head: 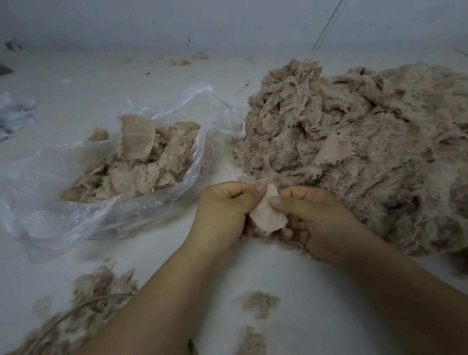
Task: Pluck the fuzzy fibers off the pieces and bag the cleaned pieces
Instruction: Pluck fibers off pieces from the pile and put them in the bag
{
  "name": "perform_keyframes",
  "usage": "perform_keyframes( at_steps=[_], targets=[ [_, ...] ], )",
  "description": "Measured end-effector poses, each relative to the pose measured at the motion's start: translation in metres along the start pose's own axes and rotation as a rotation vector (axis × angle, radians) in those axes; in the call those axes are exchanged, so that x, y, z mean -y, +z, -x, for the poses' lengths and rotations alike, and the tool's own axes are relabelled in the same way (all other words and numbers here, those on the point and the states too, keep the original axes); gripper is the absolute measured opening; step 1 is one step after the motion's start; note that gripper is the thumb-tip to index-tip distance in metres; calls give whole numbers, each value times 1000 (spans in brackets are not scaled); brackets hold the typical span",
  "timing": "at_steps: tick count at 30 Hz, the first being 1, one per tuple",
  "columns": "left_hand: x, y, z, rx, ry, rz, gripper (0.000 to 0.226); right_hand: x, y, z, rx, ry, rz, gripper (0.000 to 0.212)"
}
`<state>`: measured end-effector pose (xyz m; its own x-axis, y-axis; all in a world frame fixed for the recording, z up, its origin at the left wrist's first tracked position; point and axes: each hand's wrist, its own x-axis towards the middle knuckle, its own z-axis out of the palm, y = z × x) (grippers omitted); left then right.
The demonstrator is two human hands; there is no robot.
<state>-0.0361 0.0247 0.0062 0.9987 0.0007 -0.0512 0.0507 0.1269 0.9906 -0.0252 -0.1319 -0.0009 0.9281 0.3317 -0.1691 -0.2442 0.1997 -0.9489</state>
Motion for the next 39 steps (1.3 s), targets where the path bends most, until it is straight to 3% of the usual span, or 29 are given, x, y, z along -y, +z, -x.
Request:
perform_keyframes(
  at_steps=[4, 9, 11, 13, 15, 17, 18, 20, 22, 24, 25, 28, 30, 33, 37, 39],
  targets=[
    [1, -4, -5, -48, -47, -39, 54, -1, 0, -1, -18, 9, -22, 24],
    [-3, -10, 0, 207, -110, -190, 44, -1, 0, -1, -25, 4, -74, 27],
    [-4, -9, -3, 104, -4, -54, 34, -2, 0, -1, -27, -5, -80, 24],
    [-13, -14, -6, -88, 173, 239, 26, -2, 1, -2, -40, -8, -89, 21],
    [-22, -21, -11, -150, 320, 473, 12, -1, 1, -2, -49, 2, -107, 21],
    [-18, -22, -14, -155, 297, 503, 34, 0, 2, -2, -48, 11, -134, 20],
    [-14, -19, -14, -178, 238, 379, 33, 0, 2, -2, -48, 15, -142, 20],
    [-2, -12, -14, -221, 202, -195, 16, 0, 3, -2, -50, 21, -138, 23],
    [9, -7, -17, -174, 196, -704, 24, 1, 3, -2, -53, 22, -135, 26],
    [13, -5, -20, -118, 185, -850, 47, 1, 4, -2, -57, 19, -134, 27],
    [13, -5, -20, -110, 182, -841, 47, 1, 4, -2, -59, 18, -128, 26],
    [12, -6, -21, -79, 231, -884, 7, 1, 4, -2, -74, 21, -122, 22],
    [13, -8, -21, -96, 252, -734, 16, 1, 4, -2, -81, 30, -134, 19],
    [6, -7, -15, -89, 260, -319, 21, 2, 4, -2, -86, 41, -155, 16],
    [0, -1, -10, -64, 239, 21, 23, 3, 6, -2, -109, 52, -186, 13],
    [-1, -1, -10, -68, 201, 77, 25, 4, 6, -2, -123, 58, -195, 20]
  ],
)
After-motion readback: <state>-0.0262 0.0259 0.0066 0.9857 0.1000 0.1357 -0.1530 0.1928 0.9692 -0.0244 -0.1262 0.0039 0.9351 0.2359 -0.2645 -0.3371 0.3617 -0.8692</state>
